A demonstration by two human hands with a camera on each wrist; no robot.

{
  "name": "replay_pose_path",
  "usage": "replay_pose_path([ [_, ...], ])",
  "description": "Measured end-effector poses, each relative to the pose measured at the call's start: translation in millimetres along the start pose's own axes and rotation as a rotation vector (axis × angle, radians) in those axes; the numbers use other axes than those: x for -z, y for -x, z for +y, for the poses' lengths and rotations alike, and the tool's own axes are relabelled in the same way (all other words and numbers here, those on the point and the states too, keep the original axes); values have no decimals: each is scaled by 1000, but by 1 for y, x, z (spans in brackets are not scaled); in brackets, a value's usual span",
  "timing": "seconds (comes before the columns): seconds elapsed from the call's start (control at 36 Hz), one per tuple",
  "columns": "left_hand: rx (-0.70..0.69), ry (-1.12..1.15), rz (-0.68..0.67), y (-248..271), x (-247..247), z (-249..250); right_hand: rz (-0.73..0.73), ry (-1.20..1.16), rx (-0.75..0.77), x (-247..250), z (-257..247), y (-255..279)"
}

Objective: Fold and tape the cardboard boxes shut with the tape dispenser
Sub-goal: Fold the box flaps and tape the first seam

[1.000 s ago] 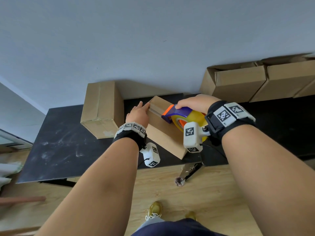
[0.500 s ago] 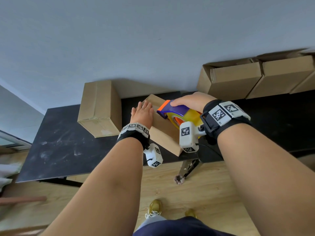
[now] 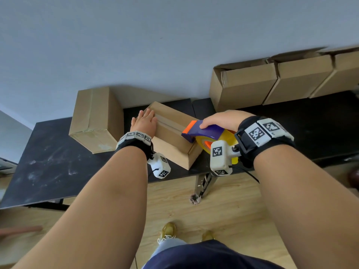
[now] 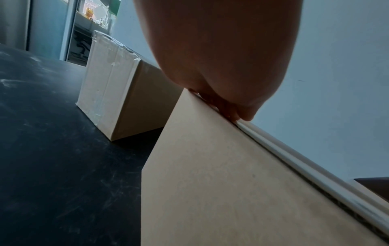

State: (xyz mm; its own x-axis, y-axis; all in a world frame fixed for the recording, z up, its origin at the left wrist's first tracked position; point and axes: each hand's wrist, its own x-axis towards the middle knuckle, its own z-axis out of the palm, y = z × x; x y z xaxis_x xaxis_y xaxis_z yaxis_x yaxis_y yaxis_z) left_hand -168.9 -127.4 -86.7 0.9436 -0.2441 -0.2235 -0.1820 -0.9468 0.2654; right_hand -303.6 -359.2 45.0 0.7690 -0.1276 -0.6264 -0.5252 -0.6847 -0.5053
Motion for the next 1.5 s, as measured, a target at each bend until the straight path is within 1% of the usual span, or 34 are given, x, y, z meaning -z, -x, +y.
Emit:
replay_pose_path([
  [0.08, 10, 2, 9, 0, -1, 2, -32, -96, -36, -3, 12, 1],
  [0.19, 6, -26, 40, 5, 0, 5, -50, -84, -6, -4, 18, 4],
  [0.28, 8, -61, 60, 8, -1, 6, -59, -102, -13, -5, 20, 5],
  [0.36, 33, -78, 76, 8, -7, 7, -7, -110, -18, -8, 24, 2],
  [0.44, 44, -65, 132, 13, -12, 12, 51, -130, -36, -10, 31, -2],
  [0.53, 38, -24, 173, 26, -18, 21, 68, -178, -40, -12, 36, -6],
  [0.64, 8, -68, 205, 39, -27, 31, 81, -195, -37, -16, 36, -10],
  [0.78, -57, -61, 198, 39, -24, 43, 75, -184, -30, -16, 39, -13],
  [0.86, -121, -54, 178, 31, -19, 56, 60, -184, -30, -17, 43, -16],
  [1.03, -199, -136, 116, 17, -30, 67, 43, -181, -27, -18, 51, -22],
  [1.17, -256, -206, 147, 15, -32, 66, 14, -175, -17, -17, 55, -26],
  [1.25, -275, -131, 123, 15, -33, 67, -11, -175, -1, -16, 56, -28],
  [1.39, -271, -62, 136, 8, -34, 64, -44, -196, 2, -17, 64, -30],
  [1.5, -276, -43, 139, 6, -36, 63, -18, -228, -4, -16, 75, -30],
])
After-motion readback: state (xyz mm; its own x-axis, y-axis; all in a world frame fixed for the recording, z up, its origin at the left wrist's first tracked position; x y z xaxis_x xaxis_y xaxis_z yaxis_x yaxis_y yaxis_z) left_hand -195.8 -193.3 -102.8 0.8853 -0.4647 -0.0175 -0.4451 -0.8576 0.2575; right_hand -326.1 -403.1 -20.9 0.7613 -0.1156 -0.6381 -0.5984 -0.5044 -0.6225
